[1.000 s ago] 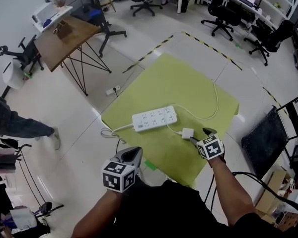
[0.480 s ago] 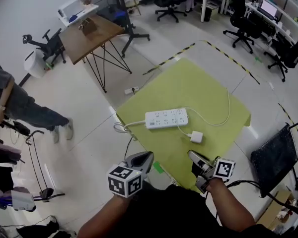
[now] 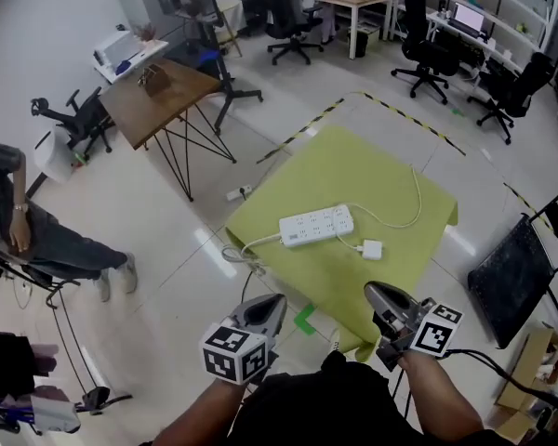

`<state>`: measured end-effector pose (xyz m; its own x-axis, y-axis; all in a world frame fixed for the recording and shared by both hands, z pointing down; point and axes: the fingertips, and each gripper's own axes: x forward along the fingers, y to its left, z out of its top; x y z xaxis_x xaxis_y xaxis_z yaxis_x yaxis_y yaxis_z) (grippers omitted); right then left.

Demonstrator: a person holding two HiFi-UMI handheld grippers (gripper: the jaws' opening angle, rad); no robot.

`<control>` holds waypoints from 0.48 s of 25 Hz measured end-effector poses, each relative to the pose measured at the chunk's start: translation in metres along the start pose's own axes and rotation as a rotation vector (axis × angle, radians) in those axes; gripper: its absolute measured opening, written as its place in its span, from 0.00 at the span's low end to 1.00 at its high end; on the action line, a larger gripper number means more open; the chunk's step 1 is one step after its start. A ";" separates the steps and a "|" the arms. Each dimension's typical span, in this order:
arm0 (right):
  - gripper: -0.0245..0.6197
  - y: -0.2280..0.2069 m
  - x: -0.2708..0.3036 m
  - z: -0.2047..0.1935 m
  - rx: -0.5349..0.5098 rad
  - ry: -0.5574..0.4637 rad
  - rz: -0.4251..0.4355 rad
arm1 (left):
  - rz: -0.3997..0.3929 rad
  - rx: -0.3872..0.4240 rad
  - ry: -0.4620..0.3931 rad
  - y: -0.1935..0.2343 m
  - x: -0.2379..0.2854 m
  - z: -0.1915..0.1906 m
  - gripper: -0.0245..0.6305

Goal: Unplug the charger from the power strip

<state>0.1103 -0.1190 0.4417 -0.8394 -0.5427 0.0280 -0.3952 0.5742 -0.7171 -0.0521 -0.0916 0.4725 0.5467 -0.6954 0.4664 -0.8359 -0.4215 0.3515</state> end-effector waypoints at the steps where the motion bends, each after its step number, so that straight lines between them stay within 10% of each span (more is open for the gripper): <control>1: 0.04 0.005 -0.005 -0.009 -0.048 0.015 -0.060 | -0.011 0.018 -0.004 -0.002 -0.008 -0.001 0.05; 12: 0.04 0.059 -0.079 -0.098 -0.242 0.108 -0.362 | -0.145 0.053 0.062 -0.034 -0.043 -0.064 0.05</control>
<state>0.1169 0.0183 0.4652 -0.6604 -0.6750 0.3290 -0.7356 0.4934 -0.4642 -0.0445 -0.0097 0.4927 0.6621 -0.5888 0.4637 -0.7488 -0.5457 0.3762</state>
